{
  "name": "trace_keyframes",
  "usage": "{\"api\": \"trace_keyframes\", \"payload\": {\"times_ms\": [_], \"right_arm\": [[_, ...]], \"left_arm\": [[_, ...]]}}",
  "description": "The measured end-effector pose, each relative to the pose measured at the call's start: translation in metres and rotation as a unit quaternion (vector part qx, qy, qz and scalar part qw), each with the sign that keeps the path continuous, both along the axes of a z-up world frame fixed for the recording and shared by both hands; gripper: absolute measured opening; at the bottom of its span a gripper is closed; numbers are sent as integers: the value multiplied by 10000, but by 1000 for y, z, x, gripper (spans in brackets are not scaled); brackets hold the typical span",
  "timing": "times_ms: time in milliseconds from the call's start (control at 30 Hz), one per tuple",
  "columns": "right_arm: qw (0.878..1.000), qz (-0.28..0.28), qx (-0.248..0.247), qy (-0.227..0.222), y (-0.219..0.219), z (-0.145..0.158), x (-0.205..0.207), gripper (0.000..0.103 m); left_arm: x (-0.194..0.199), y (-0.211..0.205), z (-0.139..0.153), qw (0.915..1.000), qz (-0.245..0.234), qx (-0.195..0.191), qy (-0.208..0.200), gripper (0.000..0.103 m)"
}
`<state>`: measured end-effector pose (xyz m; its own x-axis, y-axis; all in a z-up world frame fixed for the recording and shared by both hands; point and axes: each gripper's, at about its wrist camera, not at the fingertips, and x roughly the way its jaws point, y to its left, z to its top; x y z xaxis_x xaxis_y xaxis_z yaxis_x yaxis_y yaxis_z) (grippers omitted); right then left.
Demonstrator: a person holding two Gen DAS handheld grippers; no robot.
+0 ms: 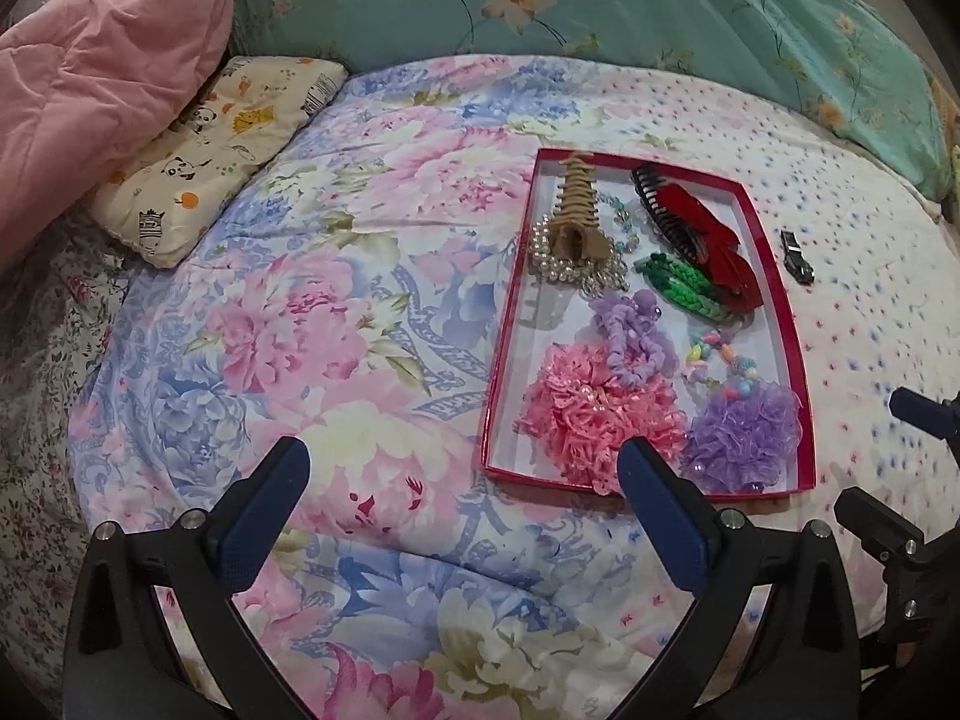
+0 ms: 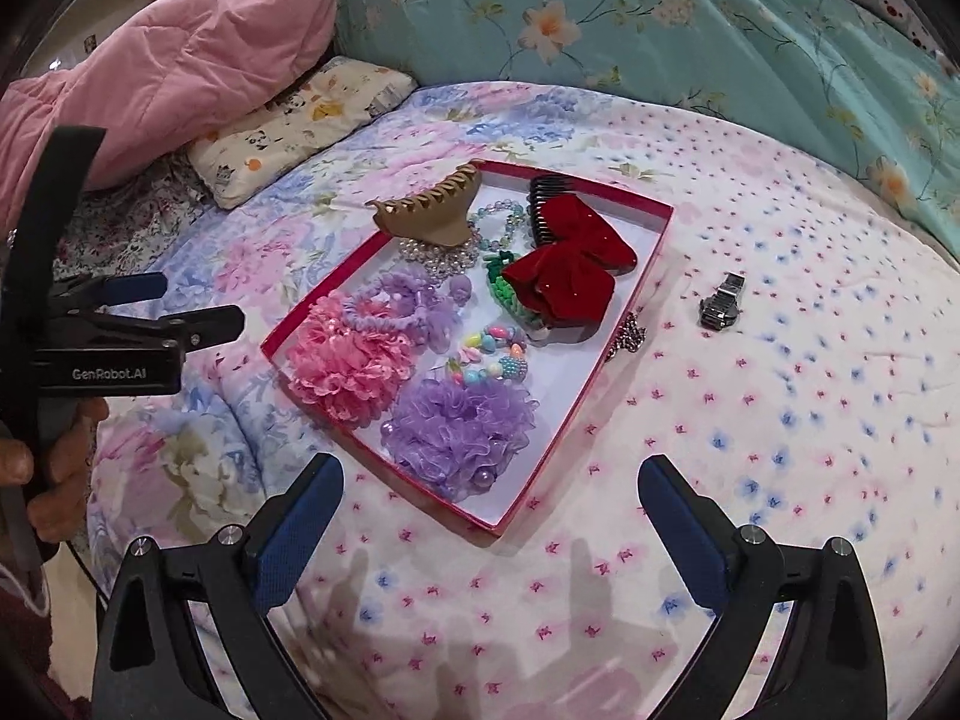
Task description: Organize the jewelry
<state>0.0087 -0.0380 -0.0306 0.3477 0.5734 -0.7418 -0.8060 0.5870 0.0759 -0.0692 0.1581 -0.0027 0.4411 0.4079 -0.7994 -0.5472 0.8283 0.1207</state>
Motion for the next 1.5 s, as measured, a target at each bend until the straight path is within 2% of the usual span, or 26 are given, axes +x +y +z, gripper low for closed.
{"api": "trace_keyframes", "payload": {"times_ms": [433,1500], "right_arm": [[9997,-155,115,123,-2,-4,5,100],[9993,-243,230,164,-6,0,6,100]], "left_arm": [[-3,-1,-14,9999,49,-161,8,103],[-3,-3,-15,9998,-3,-218,19,103]]}}
